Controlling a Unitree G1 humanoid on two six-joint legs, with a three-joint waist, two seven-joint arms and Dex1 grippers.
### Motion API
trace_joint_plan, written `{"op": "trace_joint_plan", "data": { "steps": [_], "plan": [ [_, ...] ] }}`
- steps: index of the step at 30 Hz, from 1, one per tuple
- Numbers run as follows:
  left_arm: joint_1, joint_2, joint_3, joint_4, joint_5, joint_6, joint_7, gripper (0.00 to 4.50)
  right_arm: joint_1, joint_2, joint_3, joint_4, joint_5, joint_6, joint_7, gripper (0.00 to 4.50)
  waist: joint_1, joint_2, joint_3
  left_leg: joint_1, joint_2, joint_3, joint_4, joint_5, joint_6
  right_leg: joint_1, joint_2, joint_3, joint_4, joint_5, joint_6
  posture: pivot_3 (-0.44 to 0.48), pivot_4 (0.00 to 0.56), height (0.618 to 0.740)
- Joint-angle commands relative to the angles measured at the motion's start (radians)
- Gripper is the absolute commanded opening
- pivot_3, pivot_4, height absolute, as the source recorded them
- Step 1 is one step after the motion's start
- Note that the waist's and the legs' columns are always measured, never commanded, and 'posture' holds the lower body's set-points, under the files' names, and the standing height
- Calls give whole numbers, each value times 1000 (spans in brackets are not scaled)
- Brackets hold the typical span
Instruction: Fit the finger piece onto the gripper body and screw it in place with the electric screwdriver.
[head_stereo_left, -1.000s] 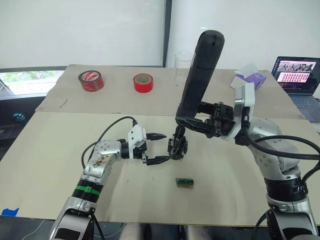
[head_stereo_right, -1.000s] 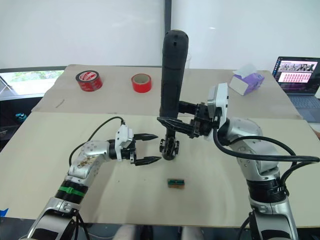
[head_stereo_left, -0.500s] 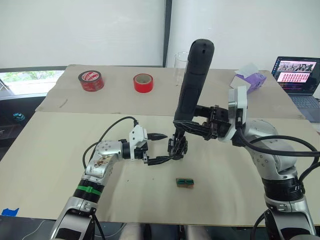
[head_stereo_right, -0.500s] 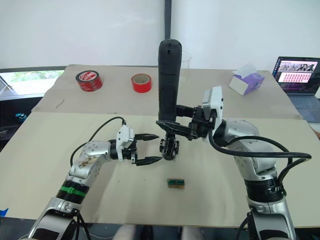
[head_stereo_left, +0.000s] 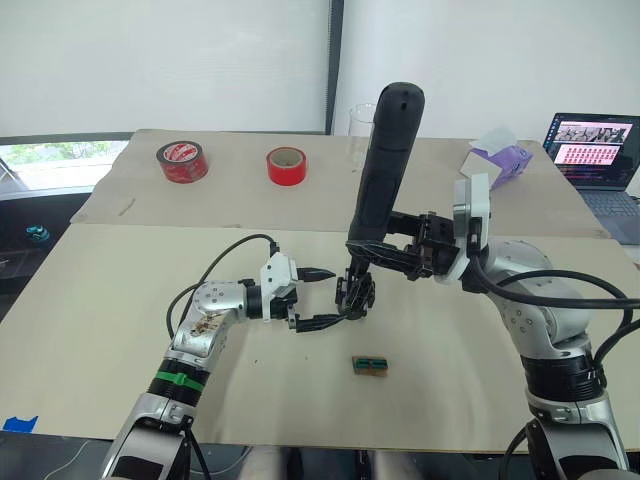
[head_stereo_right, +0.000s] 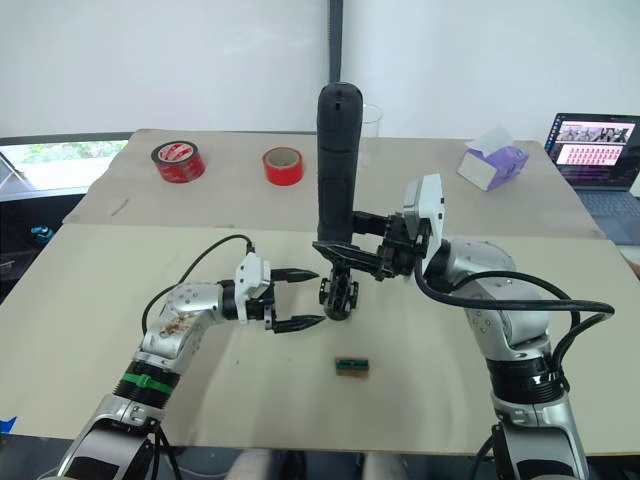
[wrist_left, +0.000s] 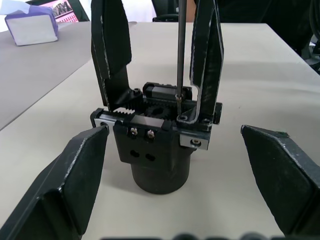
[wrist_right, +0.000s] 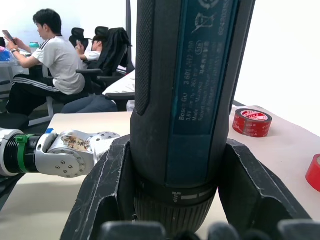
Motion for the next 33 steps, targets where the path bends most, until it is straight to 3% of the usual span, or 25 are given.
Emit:
{"op": "trace_joint_plan", "data": {
  "steps": [1,33],
  "plan": [
    [-19,-6,-1,-7,8,-25,5,4500,-29,5,-17,-28,12,-11,7,1933,0,0,0,0,0,0,0,0,0,0,0,0,0,0,0,0,150,740],
    [-16,-27,-5,-7,28,-19,16,4500,-18,25,-20,-22,-4,-14,19,1933,0,0,0,0,0,0,0,0,0,0,0,0,0,0,0,0,150,740]
  ]
}}
